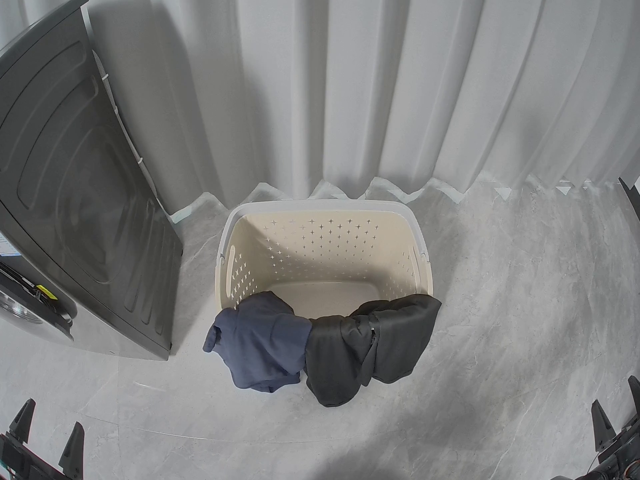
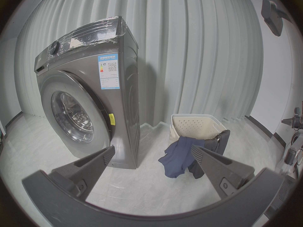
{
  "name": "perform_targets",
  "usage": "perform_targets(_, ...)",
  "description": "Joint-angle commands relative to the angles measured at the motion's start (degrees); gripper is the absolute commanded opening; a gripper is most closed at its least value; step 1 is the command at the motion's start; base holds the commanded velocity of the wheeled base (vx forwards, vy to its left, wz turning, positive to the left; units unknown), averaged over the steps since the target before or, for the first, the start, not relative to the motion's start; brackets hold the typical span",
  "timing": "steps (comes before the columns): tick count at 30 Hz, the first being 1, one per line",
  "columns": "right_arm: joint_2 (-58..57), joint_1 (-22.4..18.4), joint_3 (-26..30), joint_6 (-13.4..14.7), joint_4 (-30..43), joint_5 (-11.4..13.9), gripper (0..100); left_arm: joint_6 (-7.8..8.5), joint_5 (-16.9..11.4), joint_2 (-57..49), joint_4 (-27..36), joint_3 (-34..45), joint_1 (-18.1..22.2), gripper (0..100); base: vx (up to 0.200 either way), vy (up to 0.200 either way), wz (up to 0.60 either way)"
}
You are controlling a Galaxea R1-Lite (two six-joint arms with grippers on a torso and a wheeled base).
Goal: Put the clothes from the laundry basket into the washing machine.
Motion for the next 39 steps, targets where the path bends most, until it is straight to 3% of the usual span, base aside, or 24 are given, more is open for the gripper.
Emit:
perform_targets(1,-0.93,0.01,1.01,0.00,-0.01,0.01,100,-0.11,0.02,-0.77,-0.01,0.84,-0.02,100,0.000,0.000,0.00)
perform_targets(5,-0.93,0.01,1.01,0.00,-0.01,0.01,100,-0.11,0.02,-0.77,-0.01,0.84,-0.02,100,0.000,0.000,0.00)
perform_targets(17,-0.93,0.01,1.01,0.00,-0.01,0.01,100,-0.02,0.02,-0.77,-0.01,0.84,-0.02,100,0.200,0.000,0.00)
perform_targets(29,-0.93,0.01,1.01,0.00,-0.01,0.01,100,-0.02,0.02,-0.77,-0.01,0.84,-0.02,100,0.000,0.000,0.00)
perform_targets(35,-0.93,0.01,1.01,0.00,-0.01,0.01,100,-0.02,0.02,-0.77,-0.01,0.84,-0.02,100,0.000,-0.200,0.00)
perform_targets(39,-0.93,0.01,1.01,0.00,-0.01,0.01,100,-0.02,0.02,-0.77,-0.01,0.84,-0.02,100,0.000,0.000,0.00)
